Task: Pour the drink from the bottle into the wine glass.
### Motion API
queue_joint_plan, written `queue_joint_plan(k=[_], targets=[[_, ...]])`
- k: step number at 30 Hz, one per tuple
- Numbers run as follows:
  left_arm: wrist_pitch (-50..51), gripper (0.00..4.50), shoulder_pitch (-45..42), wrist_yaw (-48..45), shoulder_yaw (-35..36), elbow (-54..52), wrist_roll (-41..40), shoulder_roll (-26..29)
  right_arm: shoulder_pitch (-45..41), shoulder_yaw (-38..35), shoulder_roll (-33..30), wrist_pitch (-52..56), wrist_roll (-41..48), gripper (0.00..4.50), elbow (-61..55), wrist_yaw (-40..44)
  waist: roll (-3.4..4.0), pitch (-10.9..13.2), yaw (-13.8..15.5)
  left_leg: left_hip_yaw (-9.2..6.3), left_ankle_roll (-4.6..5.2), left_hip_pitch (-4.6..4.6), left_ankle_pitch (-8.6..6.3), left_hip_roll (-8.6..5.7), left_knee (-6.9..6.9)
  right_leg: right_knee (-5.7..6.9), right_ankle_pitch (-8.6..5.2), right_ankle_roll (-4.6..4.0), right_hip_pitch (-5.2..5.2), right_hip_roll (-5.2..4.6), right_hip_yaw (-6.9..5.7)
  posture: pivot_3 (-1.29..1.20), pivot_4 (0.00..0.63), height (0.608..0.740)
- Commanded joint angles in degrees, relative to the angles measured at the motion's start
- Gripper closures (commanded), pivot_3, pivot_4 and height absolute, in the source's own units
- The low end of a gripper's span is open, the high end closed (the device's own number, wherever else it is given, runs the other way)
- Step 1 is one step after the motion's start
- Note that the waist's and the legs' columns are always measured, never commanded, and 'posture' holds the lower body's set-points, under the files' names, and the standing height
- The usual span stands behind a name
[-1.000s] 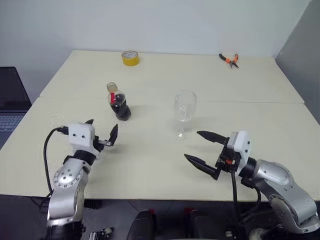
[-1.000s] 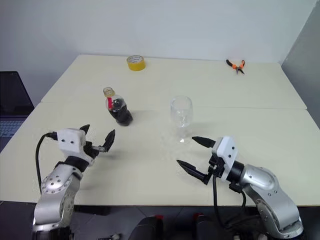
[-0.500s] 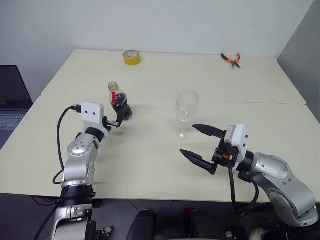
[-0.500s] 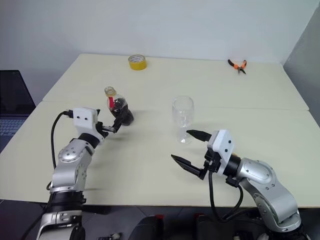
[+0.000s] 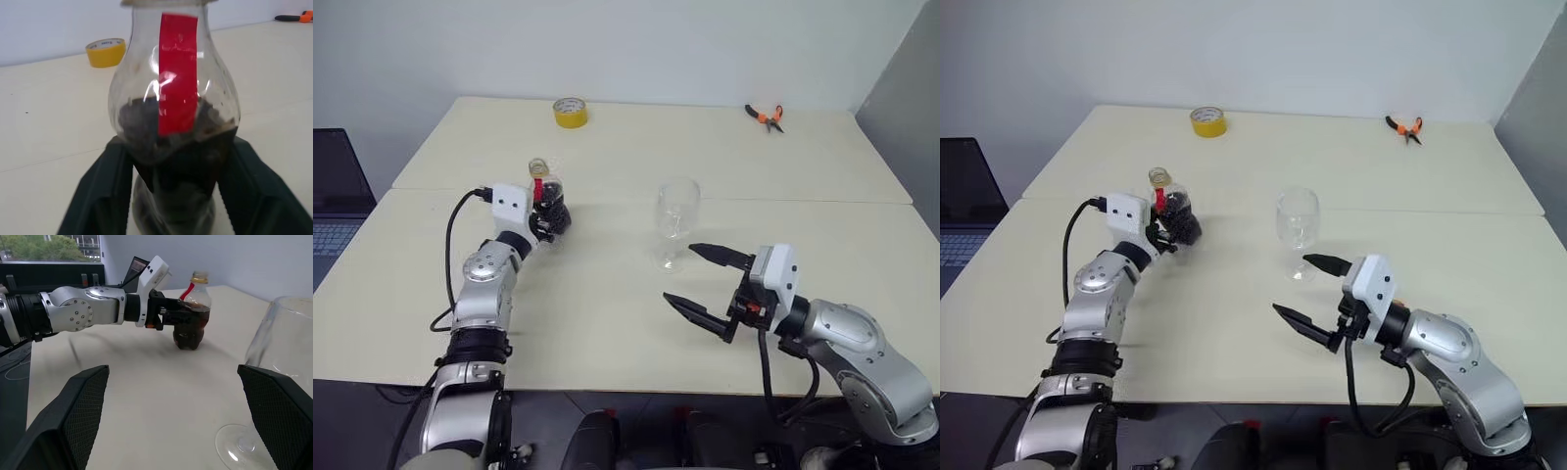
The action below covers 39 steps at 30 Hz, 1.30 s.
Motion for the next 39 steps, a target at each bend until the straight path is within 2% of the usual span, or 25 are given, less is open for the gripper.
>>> queue_joint_plan(k=[1, 3, 6, 13, 22, 29, 39], targets=[[-1.62, 3.14, -2.15, -0.33, 0.52, -1.01, -1.07, 0.11, 0.07, -0.37, -0.04, -0.93, -0.36, 0.00, -2.54, -0.81, -0.01, 0.00, 0.00, 0.00, 0.00, 0.00, 0.00, 0.00, 0.00, 0.00, 0.00, 0.00, -0.01, 0.00, 0.00, 0.00, 0.150, 0.740], [-1.61, 3.64, -2.64, -0.62, 0.30, -2.01, -1.15, 0.20, 0.32, -0.44, 0.01, -0.97, -0.61, 0.00, -2.71, -1.11, -0.01, 0.00, 0.01, -0.01, 0.00, -0.01, 0.00, 0.00, 0.00, 0.00, 0.00, 0.00, -0.01, 0.00, -0.01, 0.00, 0.150, 0.740], [-1.83, 3.84, -3.41, -1.12, -0.57, -3.69, -0.81, 0.37, 0.64, -0.72, 0.04, -0.98, -0.65, 0.00, -2.85, -1.49, -0.01, 0.01, 0.02, -0.01, 0.00, -0.02, 0.00, 0.00, 0.00, 0.00, 0.00, 0.00, -0.01, 0.00, -0.01, 0.00, 0.150, 0.740], [-4.60, 3.86, -6.38, -3.24, -4.33, -7.87, 0.74, -0.10, 1.50, -0.77, 0.52, -0.86, -0.82, 0.00, -3.29, -2.68, -0.05, 0.03, 0.09, -0.02, -0.03, -0.07, 0.01, -0.02, 0.04, -0.01, 0.00, 0.00, -0.02, -0.01, -0.02, 0.00, 0.150, 0.740], [-7.67, 3.87, -6.17, -2.82, -6.20, -8.35, 1.27, -1.70, 1.99, -0.74, 0.42, -0.91, -0.81, 0.00, -3.57, -3.60, -0.05, 0.03, -0.03, 0.00, -0.03, -0.05, 0.01, 0.01, 0.02, 0.02, 0.00, 0.00, -0.05, 0.01, 0.00, 0.00, 0.150, 0.740], [-11.52, 3.88, -6.56, -4.31, -8.65, -7.35, 4.48, -0.54, 1.59, -2.20, 1.03, -0.11, 0.85, 0.00, -4.14, -4.75, -0.05, 0.03, 0.05, 0.00, -0.02, -0.05, 0.01, -0.01, 0.03, 0.02, 0.00, 0.00, -0.04, 0.00, 0.00, 0.00, 0.150, 0.740], [-32.20, 3.89, -14.39, -4.95, -16.67, 4.63, 17.61, 5.14, 2.13, -2.19, 2.32, -0.23, 0.65, 0.00, -3.90, -6.67, -0.05, 0.03, 0.06, 0.02, -0.01, -0.06, 0.01, -0.05, 0.03, -0.01, 0.00, 0.00, -0.04, 0.00, 0.03, 0.00, 0.150, 0.740]])
